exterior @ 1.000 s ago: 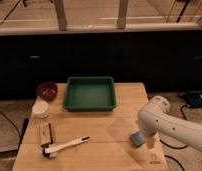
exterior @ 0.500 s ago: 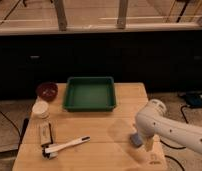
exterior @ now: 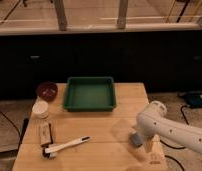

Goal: Place sponge in tray

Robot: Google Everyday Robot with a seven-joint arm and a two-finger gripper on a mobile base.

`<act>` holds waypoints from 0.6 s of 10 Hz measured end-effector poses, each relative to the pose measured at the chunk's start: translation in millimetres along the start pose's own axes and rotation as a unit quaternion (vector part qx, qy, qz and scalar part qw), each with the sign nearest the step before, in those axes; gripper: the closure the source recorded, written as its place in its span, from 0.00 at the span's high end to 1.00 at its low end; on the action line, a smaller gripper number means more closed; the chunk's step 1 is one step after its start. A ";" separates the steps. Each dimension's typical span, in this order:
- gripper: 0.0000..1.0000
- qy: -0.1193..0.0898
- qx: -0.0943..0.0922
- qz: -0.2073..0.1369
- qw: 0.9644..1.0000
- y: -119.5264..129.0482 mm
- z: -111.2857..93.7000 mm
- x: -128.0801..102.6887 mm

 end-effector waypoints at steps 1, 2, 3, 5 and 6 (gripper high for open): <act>0.80 -0.002 -0.001 0.001 1.000 -0.2 1.6 -0.5; 0.80 -0.005 -0.003 0.002 1.000 0.0 4.1 -0.8; 0.80 -0.006 -0.005 0.004 1.000 0.2 6.7 -1.3; 0.80 -0.006 -0.007 0.006 1.000 2.6 7.9 0.9; 0.80 -0.007 -0.008 0.008 1.000 4.8 9.3 2.4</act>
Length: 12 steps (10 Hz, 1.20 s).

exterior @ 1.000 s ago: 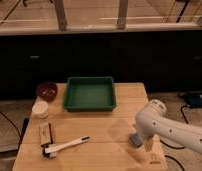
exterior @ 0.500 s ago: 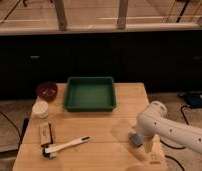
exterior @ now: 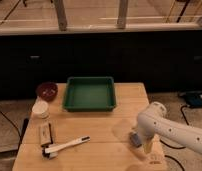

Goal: Place sponge in tray

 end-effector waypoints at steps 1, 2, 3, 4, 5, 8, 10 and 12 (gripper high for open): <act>0.80 0.000 -0.001 0.001 1.000 0.6 1.3 -0.3; 0.80 -0.001 -0.001 0.001 1.000 0.1 2.4 -1.2; 0.80 -0.002 -0.002 0.002 1.000 -0.3 3.4 -2.0; 0.80 -0.002 -0.003 0.005 1.000 0.6 4.7 -1.0; 0.80 -0.002 -0.003 0.007 1.000 1.2 5.6 0.2; 0.80 -0.002 -0.006 0.010 1.000 2.7 8.5 2.2; 0.78 -0.003 -0.007 0.013 1.000 3.4 10.9 3.6; 0.71 -0.002 -0.009 0.016 1.000 3.2 11.2 6.2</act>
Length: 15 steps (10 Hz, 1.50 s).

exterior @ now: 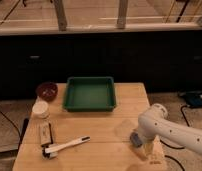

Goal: Place sponge in tray

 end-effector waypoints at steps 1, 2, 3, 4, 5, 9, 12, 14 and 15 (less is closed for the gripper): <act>0.68 0.000 0.000 0.001 1.000 -0.1 0.2 0.9; 0.59 0.000 -0.001 0.003 1.000 -0.1 0.6 2.8; 0.49 0.000 -0.001 0.004 1.000 0.1 1.1 3.9; 0.39 0.001 -0.002 0.005 1.000 0.2 1.1 5.0; 0.29 0.001 -0.002 0.007 1.000 0.5 0.9 6.4; 0.00 0.003 0.004 0.010 1.000 -5.5 -15.5 10.3; 0.00 0.008 0.010 0.011 1.000 -19.0 -51.6 12.8; 0.01 0.007 0.012 0.008 1.000 -25.6 -54.5 9.5; 0.01 0.009 0.014 0.009 1.000 -26.1 -55.8 11.7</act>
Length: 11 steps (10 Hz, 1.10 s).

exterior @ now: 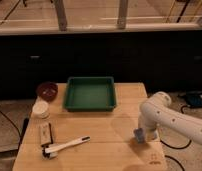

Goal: Place sponge in tray

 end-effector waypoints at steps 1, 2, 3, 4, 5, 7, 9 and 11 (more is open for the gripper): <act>0.01 0.001 0.001 -0.001 1.000 -4.5 -2.8 -1.8; 0.05 0.001 0.005 -0.001 1.000 -15.4 -8.9 -4.2; 0.05 0.003 0.008 -0.003 1.000 -26.3 -13.5 -6.3; 0.05 0.003 0.010 -0.006 1.000 -33.7 -17.0 -10.2; 0.05 0.005 0.010 -0.006 1.000 -33.7 -17.6 -9.5; 0.04 0.005 0.012 -0.005 1.000 -40.0 -21.8 -12.0; 0.17 0.008 0.016 -0.004 1.000 -51.7 -24.1 -11.8; 0.14 0.005 0.014 0.000 1.000 -64.3 -27.5 -9.8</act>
